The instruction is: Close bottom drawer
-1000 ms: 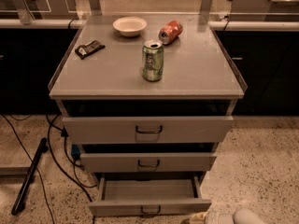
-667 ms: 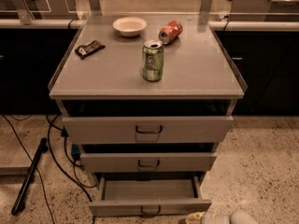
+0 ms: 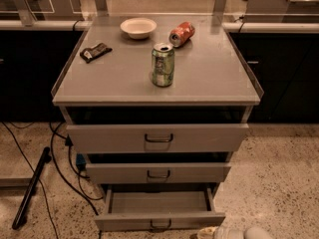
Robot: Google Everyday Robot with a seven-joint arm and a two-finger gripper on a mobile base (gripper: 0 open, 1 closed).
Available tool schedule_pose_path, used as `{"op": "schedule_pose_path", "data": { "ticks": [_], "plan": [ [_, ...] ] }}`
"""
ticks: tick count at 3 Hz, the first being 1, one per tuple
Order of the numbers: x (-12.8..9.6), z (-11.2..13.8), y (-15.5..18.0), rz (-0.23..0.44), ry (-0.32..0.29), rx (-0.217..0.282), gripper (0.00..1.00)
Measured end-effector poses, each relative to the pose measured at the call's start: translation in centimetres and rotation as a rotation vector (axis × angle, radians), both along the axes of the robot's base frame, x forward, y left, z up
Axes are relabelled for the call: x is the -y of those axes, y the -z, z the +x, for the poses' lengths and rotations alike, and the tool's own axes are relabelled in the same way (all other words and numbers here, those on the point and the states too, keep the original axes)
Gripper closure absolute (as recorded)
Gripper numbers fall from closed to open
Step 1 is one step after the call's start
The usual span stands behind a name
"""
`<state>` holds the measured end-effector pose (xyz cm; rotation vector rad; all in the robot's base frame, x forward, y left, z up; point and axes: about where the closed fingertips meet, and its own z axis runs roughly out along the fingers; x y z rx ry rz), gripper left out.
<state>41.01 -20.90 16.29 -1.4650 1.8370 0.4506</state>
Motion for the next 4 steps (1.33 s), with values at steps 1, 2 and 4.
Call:
{"op": "schedule_pose_path", "data": {
  "ticks": [1, 2, 4],
  "plan": [
    [-0.9, 1.4, 1.3, 0.006, 0.002, 0.051, 1.0],
    [-1.9, 3.5, 2.7, 0.007, 0.01, 0.136, 1.0],
    [-2.5, 7.1, 3.9, -0.005, 0.033, 0.239, 1.0]
  ]
}}
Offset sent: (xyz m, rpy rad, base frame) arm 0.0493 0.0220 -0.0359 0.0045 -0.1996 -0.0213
